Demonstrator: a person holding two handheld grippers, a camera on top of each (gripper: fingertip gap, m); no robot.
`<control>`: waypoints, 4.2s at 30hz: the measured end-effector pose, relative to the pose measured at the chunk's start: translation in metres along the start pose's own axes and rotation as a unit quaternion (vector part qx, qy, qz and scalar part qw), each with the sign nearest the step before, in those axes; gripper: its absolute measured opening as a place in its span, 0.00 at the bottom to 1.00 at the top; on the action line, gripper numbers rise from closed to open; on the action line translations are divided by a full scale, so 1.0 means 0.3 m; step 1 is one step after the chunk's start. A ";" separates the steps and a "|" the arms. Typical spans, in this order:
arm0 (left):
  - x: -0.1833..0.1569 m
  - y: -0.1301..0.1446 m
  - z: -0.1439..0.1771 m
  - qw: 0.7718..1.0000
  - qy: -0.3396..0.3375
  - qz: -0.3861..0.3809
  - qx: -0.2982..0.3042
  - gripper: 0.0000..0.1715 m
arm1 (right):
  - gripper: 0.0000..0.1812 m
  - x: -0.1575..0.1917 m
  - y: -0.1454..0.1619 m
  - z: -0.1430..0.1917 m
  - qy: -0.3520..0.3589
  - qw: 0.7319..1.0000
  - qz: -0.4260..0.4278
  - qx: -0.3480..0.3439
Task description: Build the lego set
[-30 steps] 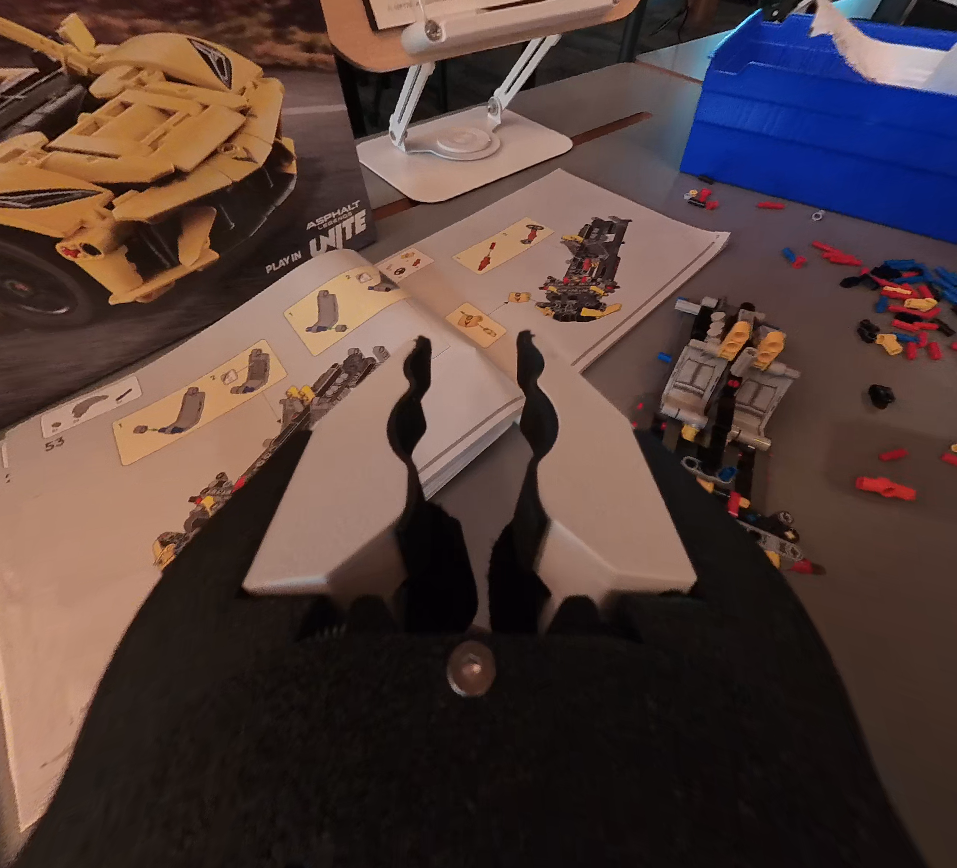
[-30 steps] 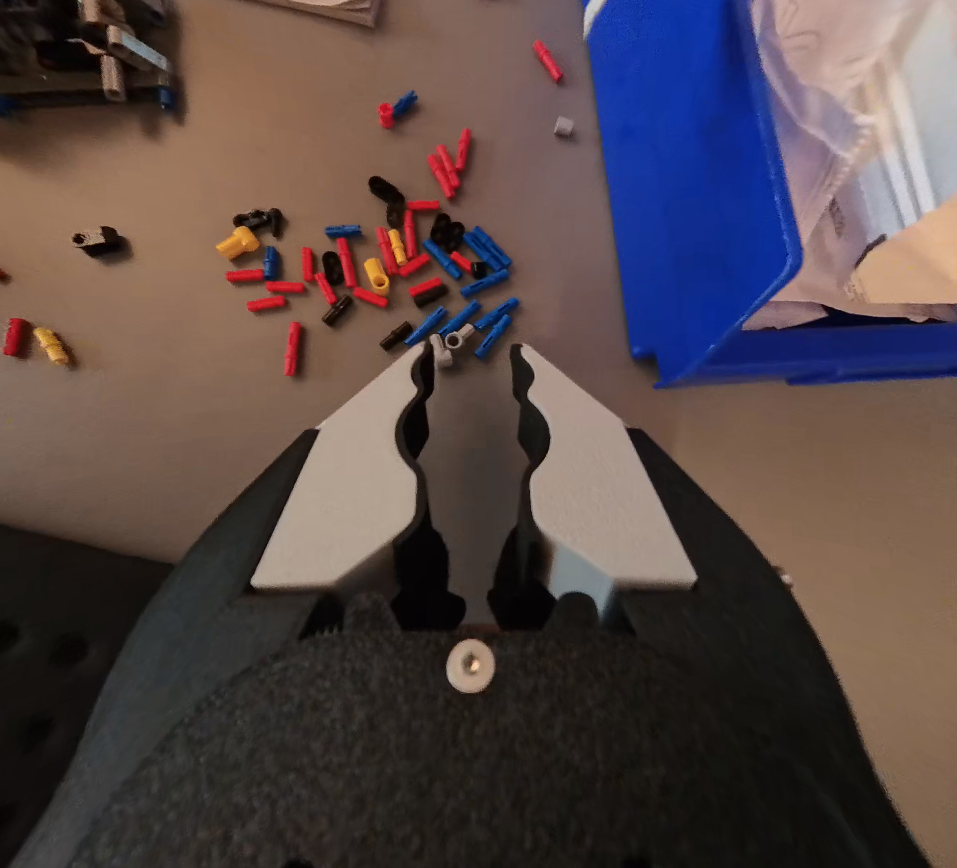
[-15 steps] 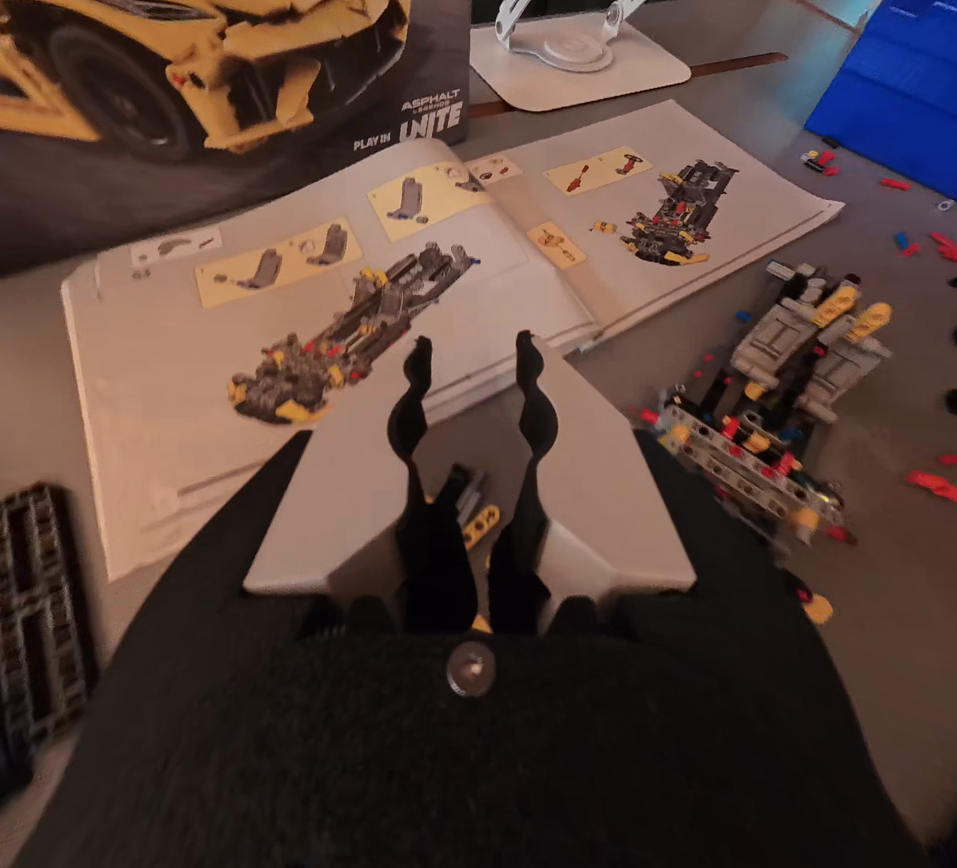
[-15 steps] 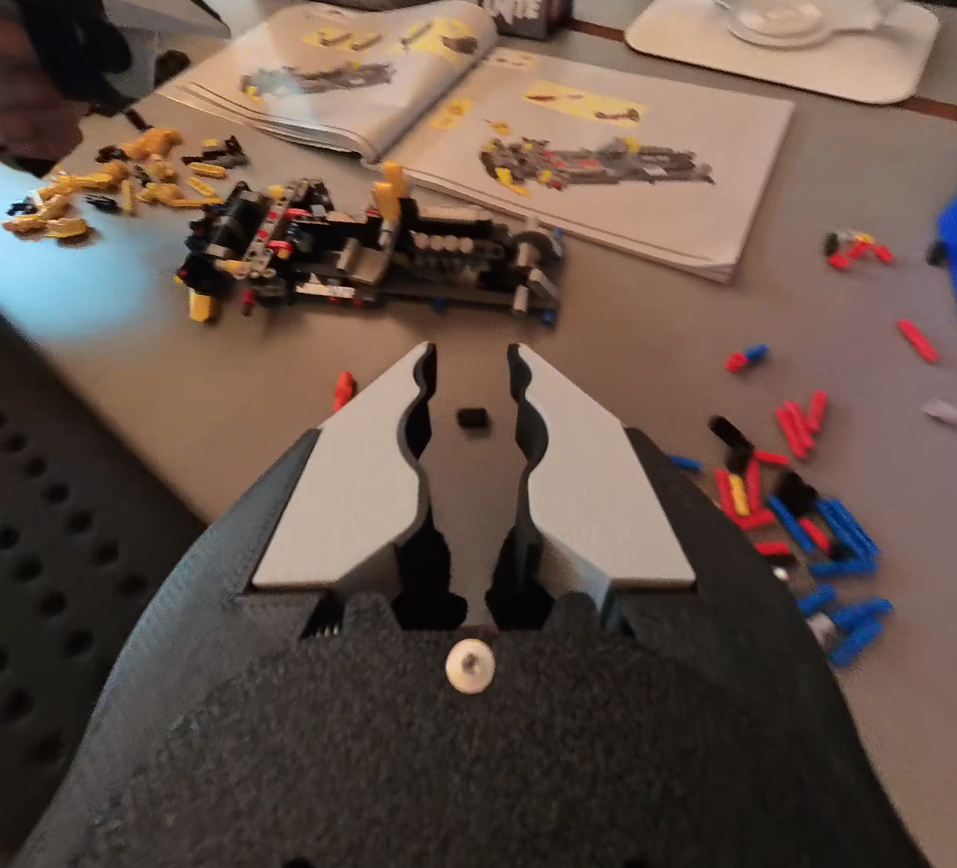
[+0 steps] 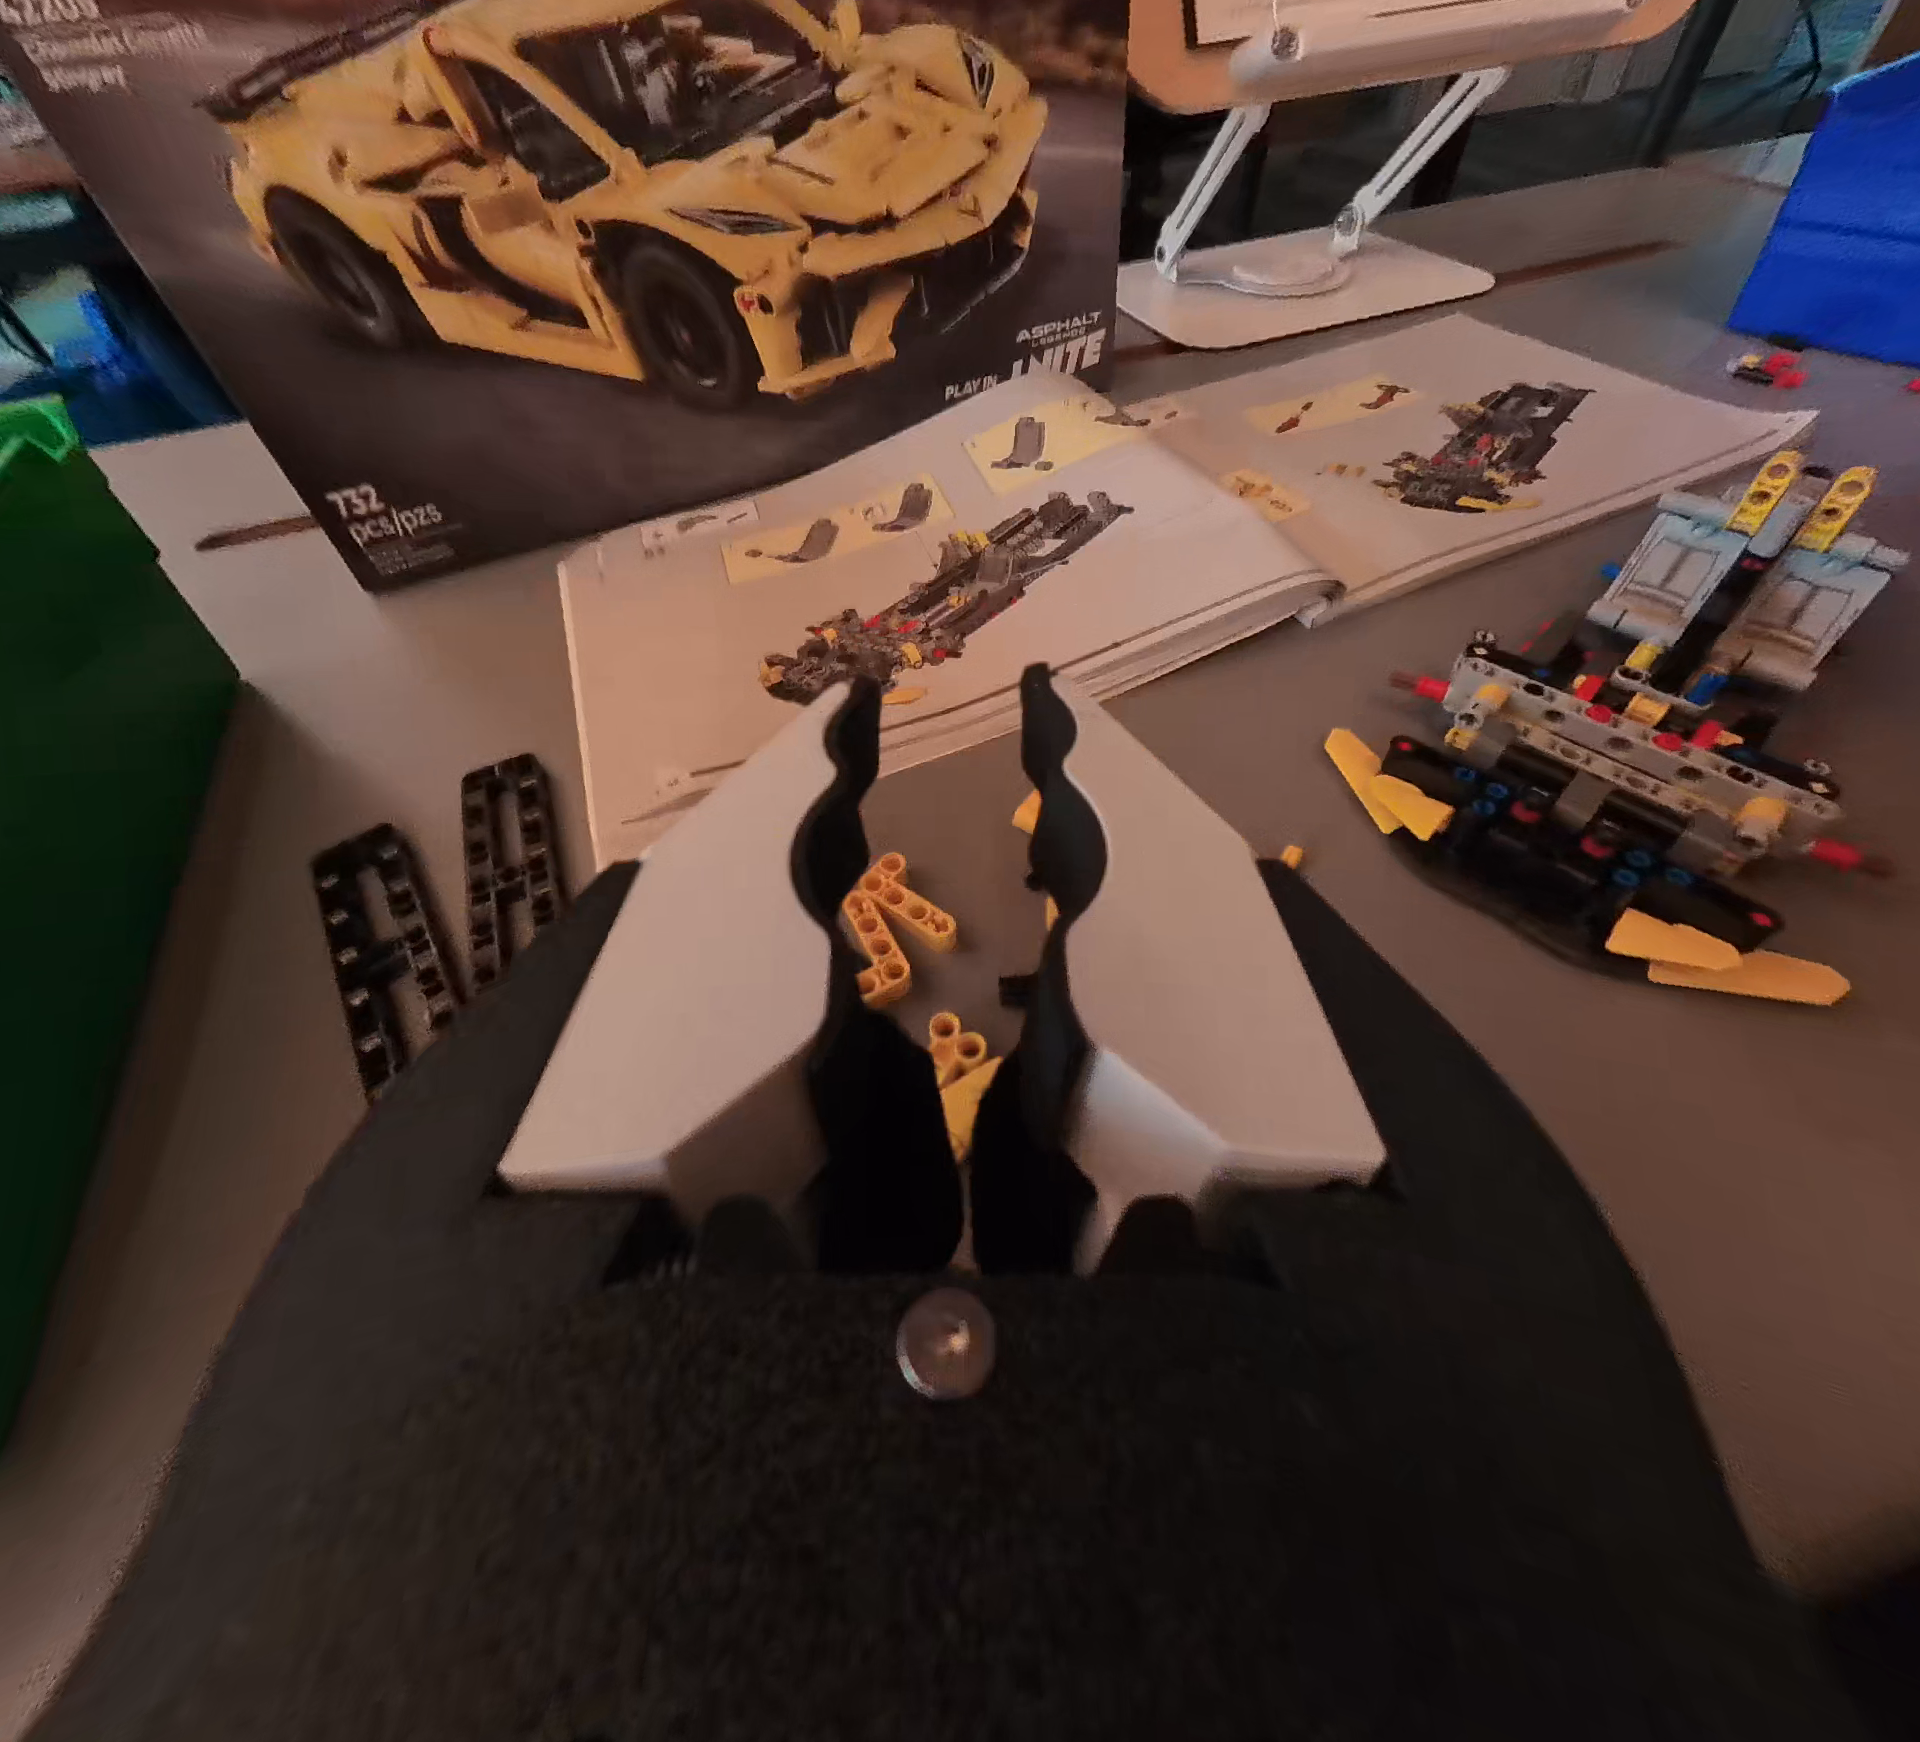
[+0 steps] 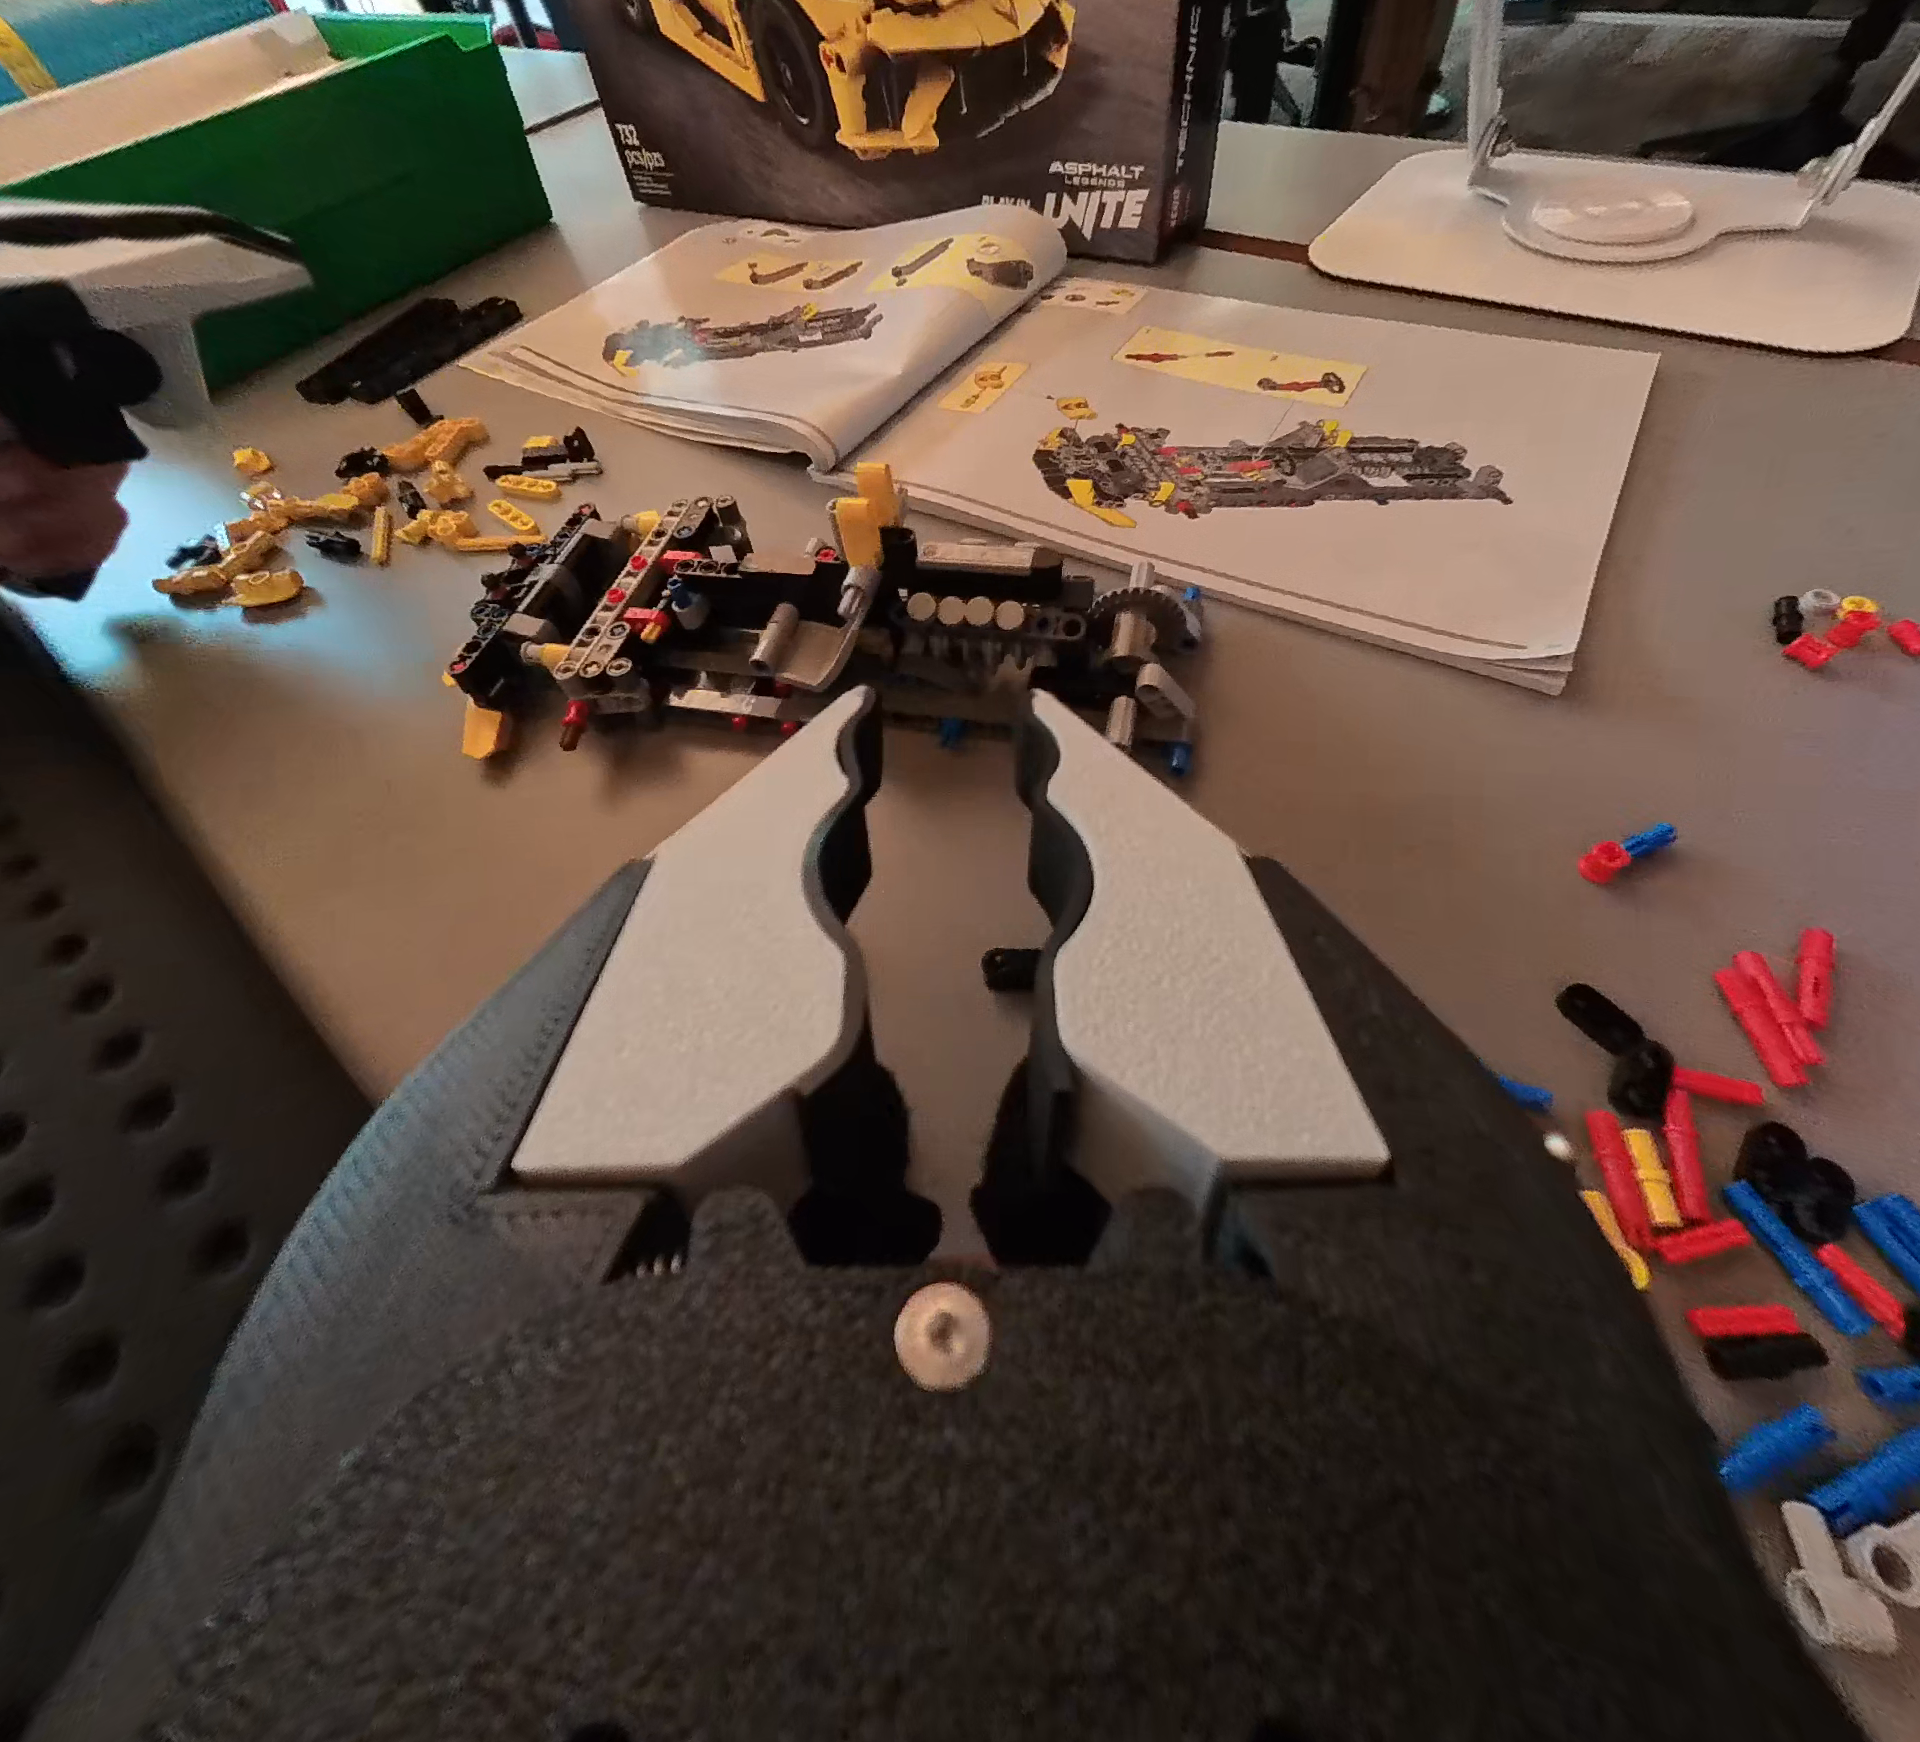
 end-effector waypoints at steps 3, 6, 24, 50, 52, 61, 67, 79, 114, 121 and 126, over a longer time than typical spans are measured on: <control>-0.004 0.013 -0.002 1.000 0.004 -0.007 0.009 0.14 | 0.13 -0.002 0.003 0.002 0.003 1.000 0.000 0.000; 0.000 0.016 0.000 1.000 0.014 0.013 0.008 0.14 | 0.13 0.003 0.011 -0.001 0.002 1.000 0.008 0.007; -0.001 0.036 -0.005 0.999 0.017 0.013 0.024 0.14 | 0.13 0.011 0.020 -0.007 -0.006 1.000 0.014 0.015; -0.004 0.042 -0.009 0.999 0.015 0.002 0.031 0.14 | 0.13 0.011 0.028 -0.012 -0.009 1.000 0.009 0.023; -0.004 0.044 -0.010 0.999 0.015 0.001 0.033 0.14 | 0.13 0.011 0.028 -0.012 -0.009 1.000 0.009 0.023; -0.006 0.044 -0.011 0.999 0.016 -0.002 0.033 0.14 | 0.13 0.009 0.027 -0.010 -0.007 1.000 0.010 0.022; -0.004 0.044 -0.013 0.999 0.015 -0.003 0.033 0.14 | 0.13 -0.004 0.011 0.010 0.001 1.000 -0.001 0.000; 0.278 0.020 0.157 0.992 -0.036 0.106 0.060 0.18 | 0.13 -0.008 0.004 0.016 -0.012 1.000 -0.024 -0.013; 0.290 0.152 0.673 0.927 -0.004 -0.026 0.375 0.21 | 0.13 -0.011 0.012 0.010 -0.021 0.999 -0.039 -0.006; 0.492 0.174 0.759 0.912 -0.157 0.001 0.380 0.22 | 0.13 -0.011 0.010 0.012 -0.022 0.999 -0.041 -0.009; 0.701 0.203 0.791 0.901 -0.282 0.052 0.325 0.22 | 0.13 -0.008 0.012 0.010 -0.023 0.999 -0.036 -0.006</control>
Point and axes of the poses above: each gripper's, where its closed fingertips meet, z back along the fingers, y out of its underside, x = y × z across the jaws, the point moved 4 cm from there along z, back along the fingers, and after that the axes turned 7 degrees about -x, right-handed, at the moved point
